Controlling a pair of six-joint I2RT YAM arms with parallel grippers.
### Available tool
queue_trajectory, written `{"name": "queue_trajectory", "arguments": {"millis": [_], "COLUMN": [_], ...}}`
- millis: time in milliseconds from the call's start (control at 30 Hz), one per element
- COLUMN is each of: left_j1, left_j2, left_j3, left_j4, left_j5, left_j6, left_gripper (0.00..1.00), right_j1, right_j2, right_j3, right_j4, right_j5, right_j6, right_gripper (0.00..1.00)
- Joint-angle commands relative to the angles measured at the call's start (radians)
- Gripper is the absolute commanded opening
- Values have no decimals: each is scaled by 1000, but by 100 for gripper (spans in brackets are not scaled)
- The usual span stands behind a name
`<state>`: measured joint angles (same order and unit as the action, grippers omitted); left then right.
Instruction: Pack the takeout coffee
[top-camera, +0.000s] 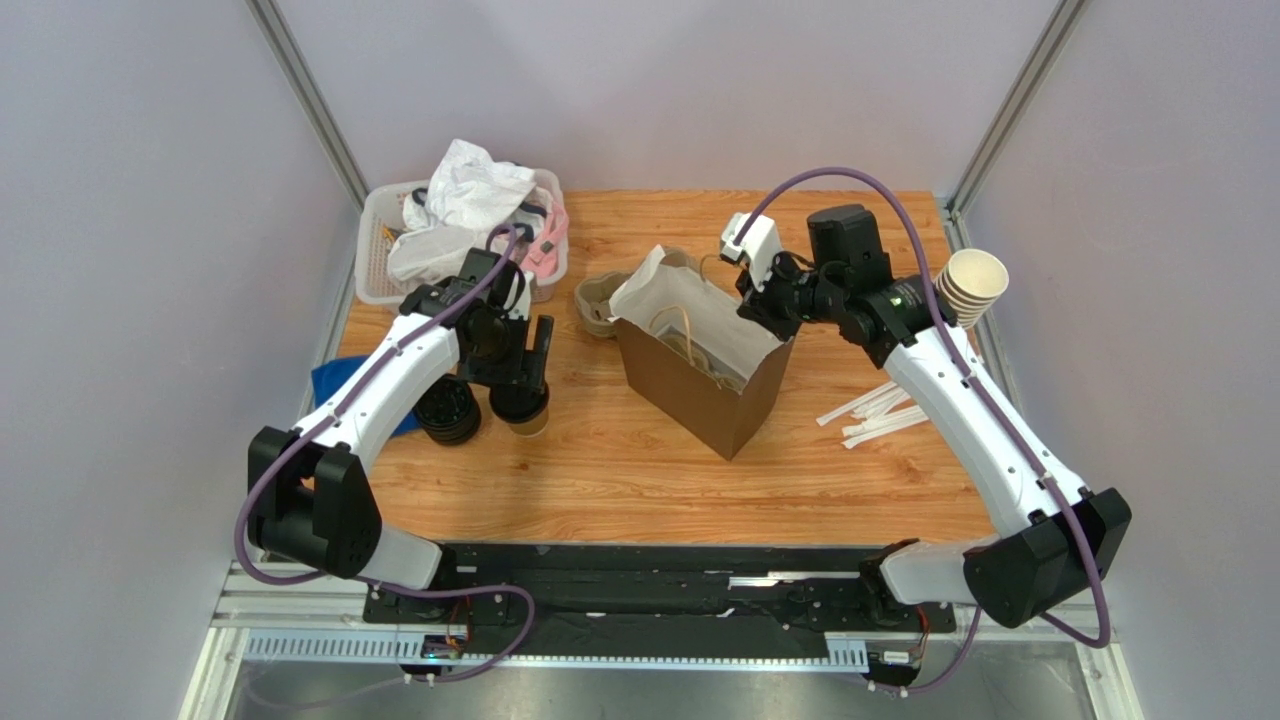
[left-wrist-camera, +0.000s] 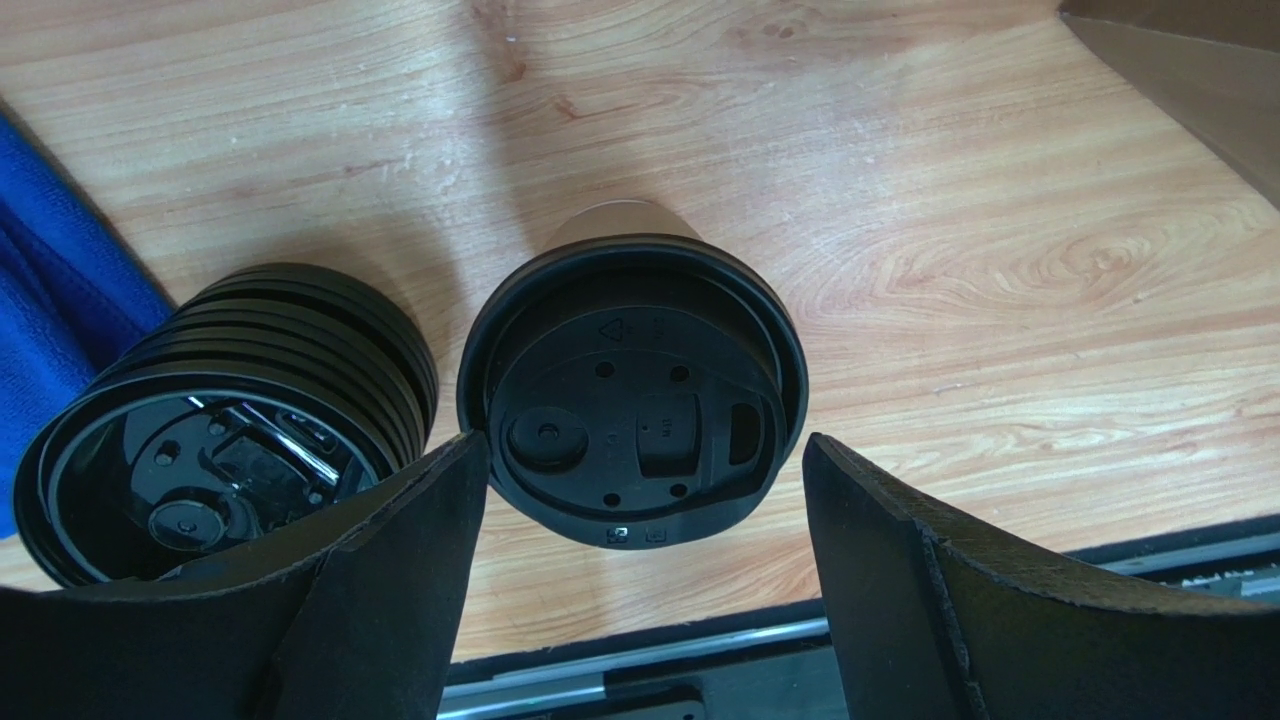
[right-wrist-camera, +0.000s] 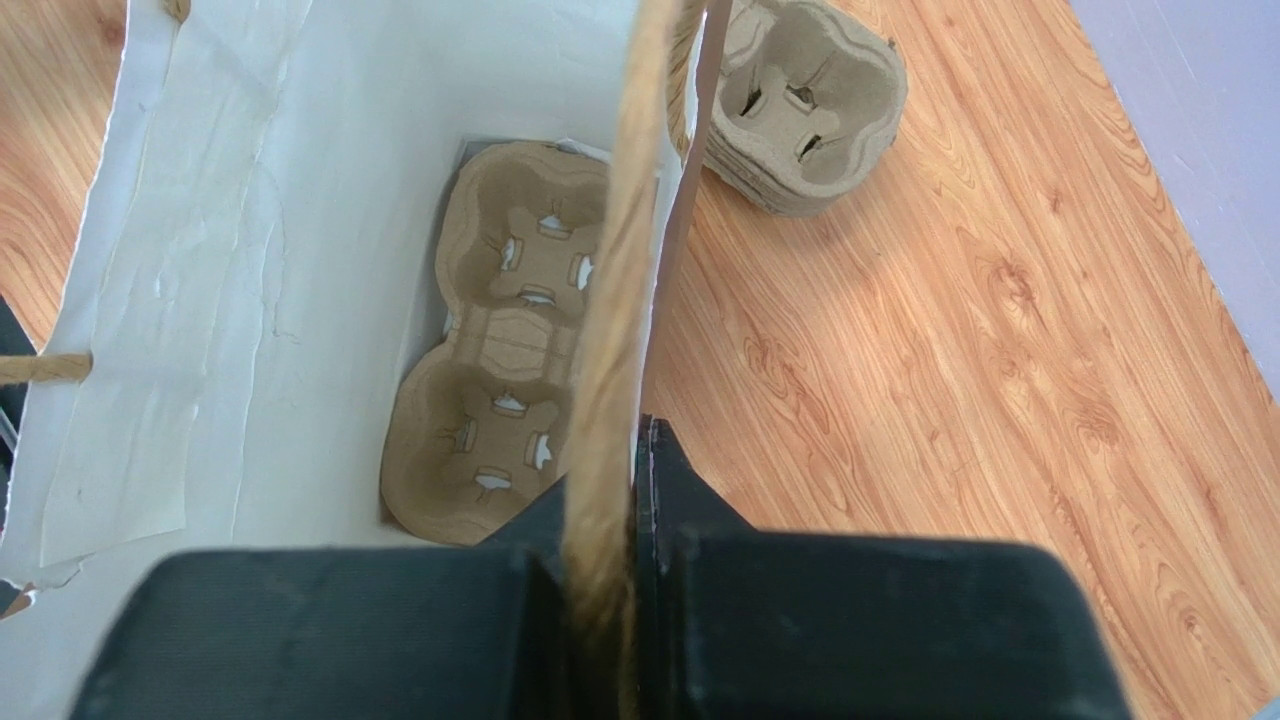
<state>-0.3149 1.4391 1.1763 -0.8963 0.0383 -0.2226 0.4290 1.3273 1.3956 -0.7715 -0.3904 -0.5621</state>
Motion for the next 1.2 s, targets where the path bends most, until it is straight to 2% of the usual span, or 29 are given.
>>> {"name": "queue_trajectory", "arguments": {"millis": [0,333,600,1167], "left_j1": [-10,-15,-21,-26], "left_j2": [-11,-14,-2,32], "left_j3": [-21,-29,-40,-106], "left_j4": [20,36,60,91], "left_j5": [-23,-20,-29,-54], "left_j6": [-35,-41,-43,-57], "left_gripper": [84,89,84,83], "right_j1": [5,5,5,5], "right_j2": [0,-5,-7,3], "right_j3": [40,37,39,40], "right_j4": [-5,-8,-8,-8], "right_j5": [13,15,21,25], "right_j6": [11,18,18,13], "right_gripper": [0,0,0,0]}}
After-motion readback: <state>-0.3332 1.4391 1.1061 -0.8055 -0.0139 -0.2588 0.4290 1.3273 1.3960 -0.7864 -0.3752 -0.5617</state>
